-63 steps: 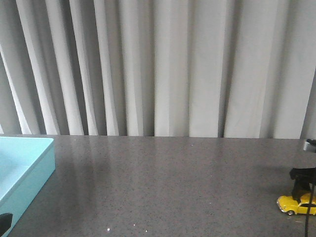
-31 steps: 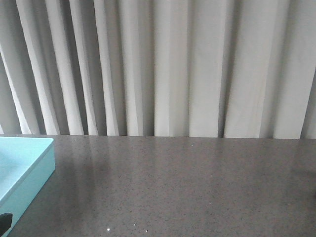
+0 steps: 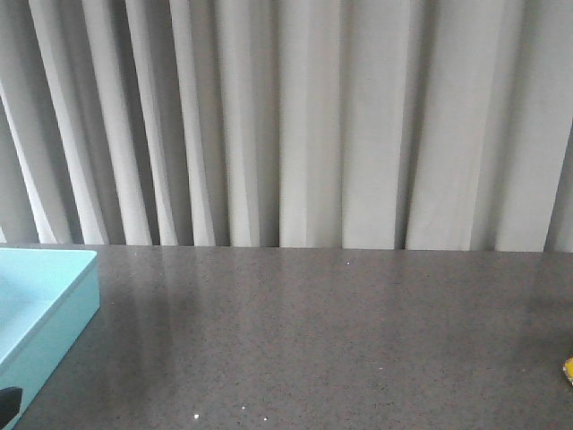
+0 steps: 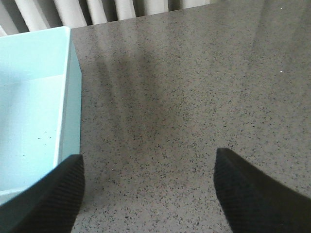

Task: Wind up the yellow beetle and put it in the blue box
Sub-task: 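Release the car so it rolls toward the blue box, then lower the left gripper over the yellow car beside the box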

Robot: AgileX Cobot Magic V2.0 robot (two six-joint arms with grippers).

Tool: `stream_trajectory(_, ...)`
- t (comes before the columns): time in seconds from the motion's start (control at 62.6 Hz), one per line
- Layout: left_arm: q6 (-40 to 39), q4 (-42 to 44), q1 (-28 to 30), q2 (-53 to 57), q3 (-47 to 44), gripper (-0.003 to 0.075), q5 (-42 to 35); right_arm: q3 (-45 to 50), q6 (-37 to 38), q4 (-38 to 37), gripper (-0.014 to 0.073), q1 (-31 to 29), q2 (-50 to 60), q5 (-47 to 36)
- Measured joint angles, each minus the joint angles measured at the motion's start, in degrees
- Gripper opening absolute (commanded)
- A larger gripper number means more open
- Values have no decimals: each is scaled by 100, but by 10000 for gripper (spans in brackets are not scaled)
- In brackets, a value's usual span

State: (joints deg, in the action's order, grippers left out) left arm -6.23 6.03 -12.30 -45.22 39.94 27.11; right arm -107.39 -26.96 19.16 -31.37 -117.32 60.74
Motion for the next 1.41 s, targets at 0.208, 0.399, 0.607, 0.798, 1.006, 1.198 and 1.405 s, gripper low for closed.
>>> stream_trajectory(0.208, 0, 0, 0, 0, 0, 537, 6, -5, -141, 433, 547, 317, 1062, 303)
stream_trajectory(0.399, 0, 0, 0, 0, 0, 537, 6, -5, 246, -203, 547, 1463, 1857, 603)
stream_trajectory(0.607, 0, 0, 0, 0, 0, 537, 10, 1035, 1153, -1156, 547, 2849, 3009, 231)
stream_trajectory(0.798, 2, 0, 0, 0, 0, 537, 10, 3054, 1572, -1386, 547, 3559, 4300, -749)
stream_trajectory(1.006, 2, 0, 0, 0, 0, 537, 10, 4844, 1832, -1524, 547, 3577, 5351, -1356)
stream_trajectory(1.198, 2, 0, 0, 0, 0, 537, 10, 5683, 1883, -1591, 547, 3577, 5964, -1469)
stream_trajectory(1.405, 2, 0, 0, 0, 0, 537, 10, 5910, 1907, -1591, 547, 3577, 6280, -1498)
